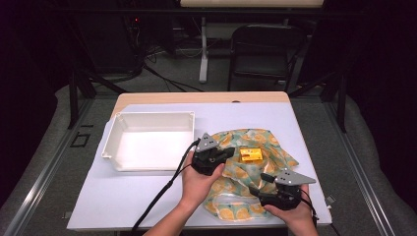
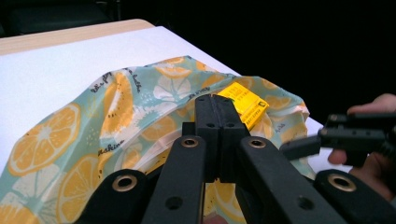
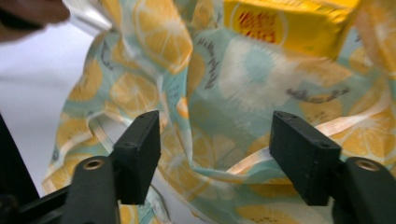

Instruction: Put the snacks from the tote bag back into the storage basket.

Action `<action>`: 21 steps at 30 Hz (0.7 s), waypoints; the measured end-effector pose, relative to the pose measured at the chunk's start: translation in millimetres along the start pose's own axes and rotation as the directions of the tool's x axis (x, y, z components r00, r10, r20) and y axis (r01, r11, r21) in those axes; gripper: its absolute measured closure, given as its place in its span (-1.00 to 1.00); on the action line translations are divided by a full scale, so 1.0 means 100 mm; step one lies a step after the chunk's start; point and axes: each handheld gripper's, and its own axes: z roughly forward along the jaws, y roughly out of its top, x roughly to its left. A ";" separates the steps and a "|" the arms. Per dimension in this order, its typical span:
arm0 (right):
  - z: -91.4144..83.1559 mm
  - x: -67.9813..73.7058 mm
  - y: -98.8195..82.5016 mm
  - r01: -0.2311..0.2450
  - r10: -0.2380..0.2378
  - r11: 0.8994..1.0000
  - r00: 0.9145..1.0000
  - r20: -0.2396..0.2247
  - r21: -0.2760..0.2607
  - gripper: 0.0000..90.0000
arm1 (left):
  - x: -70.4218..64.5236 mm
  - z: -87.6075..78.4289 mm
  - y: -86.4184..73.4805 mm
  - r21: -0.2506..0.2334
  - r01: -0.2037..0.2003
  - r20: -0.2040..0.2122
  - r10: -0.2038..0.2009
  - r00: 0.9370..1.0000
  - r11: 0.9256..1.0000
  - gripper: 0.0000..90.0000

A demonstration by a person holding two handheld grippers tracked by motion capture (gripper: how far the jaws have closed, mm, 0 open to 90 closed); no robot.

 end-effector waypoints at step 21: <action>-0.27 -0.20 0.23 -0.067 0.086 0.987 0.987 0.133 -0.146 1.00 | -0.19 -0.08 -0.25 0.019 -0.130 0.162 0.125 0.979 0.991 0.26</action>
